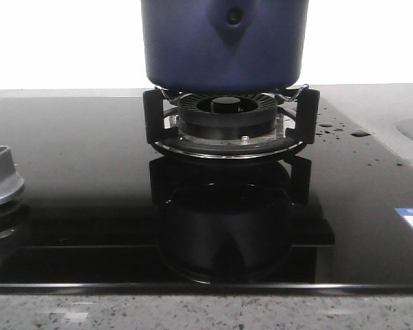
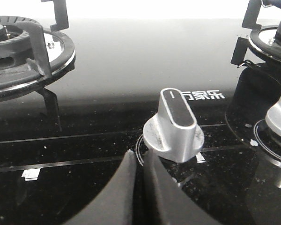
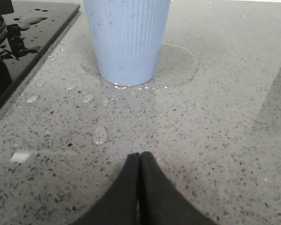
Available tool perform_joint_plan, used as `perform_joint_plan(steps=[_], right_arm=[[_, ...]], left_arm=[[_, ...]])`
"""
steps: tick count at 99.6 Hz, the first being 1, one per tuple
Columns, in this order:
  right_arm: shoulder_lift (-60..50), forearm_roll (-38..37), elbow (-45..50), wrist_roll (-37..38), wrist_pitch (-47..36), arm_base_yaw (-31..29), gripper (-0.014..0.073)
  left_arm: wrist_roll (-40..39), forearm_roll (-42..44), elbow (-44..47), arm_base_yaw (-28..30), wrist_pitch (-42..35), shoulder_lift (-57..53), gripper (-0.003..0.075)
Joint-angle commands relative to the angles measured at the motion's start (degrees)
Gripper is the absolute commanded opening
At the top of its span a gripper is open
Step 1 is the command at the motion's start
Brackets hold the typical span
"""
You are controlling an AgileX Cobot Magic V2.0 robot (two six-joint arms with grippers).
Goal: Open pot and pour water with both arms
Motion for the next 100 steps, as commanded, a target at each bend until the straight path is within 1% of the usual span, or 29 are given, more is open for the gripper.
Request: perform_joint_plan(steps=[1, 12, 17, 23, 29, 46, 50, 59, 63, 64, 77, 80, 86, 95, 100], right_arm=[[-1.2, -0.2, 1.7, -0.4, -1.0, -0.3, -0.0067], [-1.2, -0.2, 1.7, -0.4, -1.1, -0.3, -0.0067], [-1.2, -1.8, 1.7, -0.4, -2.1, -0.3, -0.0067], [-1.2, -6.5, 1.7, -0.4, -5.7, -0.3, -0.0067], [-1.2, -6.7, 1.7, -0.2, -11.2, -0.3, -0.0067], [-1.2, -1.5, 1.7, 0.4, -25.9, -0.3, -0.0067], [-1.2, -0.2, 1.7, 0.5, -28.8, -0.3, -0.0067], [-1.2, 4.7, 1.7, 0.5, -30.1, -0.3, -0.0067], [-1.2, 8.7, 1.7, 0.5, -29.6, -0.3, -0.0066], [-1.2, 8.7, 1.7, 0.5, -29.4, -0.3, -0.0066], [-1.2, 17.2, 1.7, 0.5, -28.5, -0.3, -0.0064], [-1.2, 19.0, 1.4, 0.5, -28.5, -0.3, -0.0064], [-1.2, 23.2, 0.6, 0.5, -26.7, -0.3, -0.0064], [-1.2, 24.1, -1.4, 0.5, -22.9, -0.3, -0.0064], [-0.9, 24.1, -2.8, 0.5, -20.4, -0.3, -0.0064]], left_arm=[[-0.5, -0.7, 2.5, 0.1, -2.7, -1.7, -0.002], [-0.5, -0.7, 2.5, 0.1, -2.7, -1.7, -0.002], [-0.5, -0.7, 2.5, 0.1, -2.7, -1.7, -0.002], [-0.5, -0.7, 2.5, 0.1, -2.7, -1.7, -0.002], [-0.5, -0.7, 2.5, 0.1, -2.7, -1.7, -0.002], [-0.5, -0.7, 2.5, 0.1, -2.7, -1.7, -0.002], [0.0, 0.6, 2.5, 0.1, -3.4, -1.7, -0.002], [0.0, 4.5, 2.5, 0.1, -6.9, -1.7, -0.002], [0.0, 4.3, 2.5, 0.1, -10.3, -1.7, -0.002], [0.0, 4.4, 2.5, 0.1, -10.3, -1.7, -0.002], [0.0, 2.0, 2.5, 0.1, -22.3, -1.7, -0.002], [-0.5, 0.5, 2.5, 0.1, -25.1, -1.7, -0.002], [-2.0, -6.4, 2.5, 0.0, -31.8, -1.7, -0.002], [-2.0, -18.1, 2.5, 0.0, -37.6, -1.7, -0.002], [-2.0, -23.6, 2.5, 0.0, -39.5, -1.7, -0.002]])
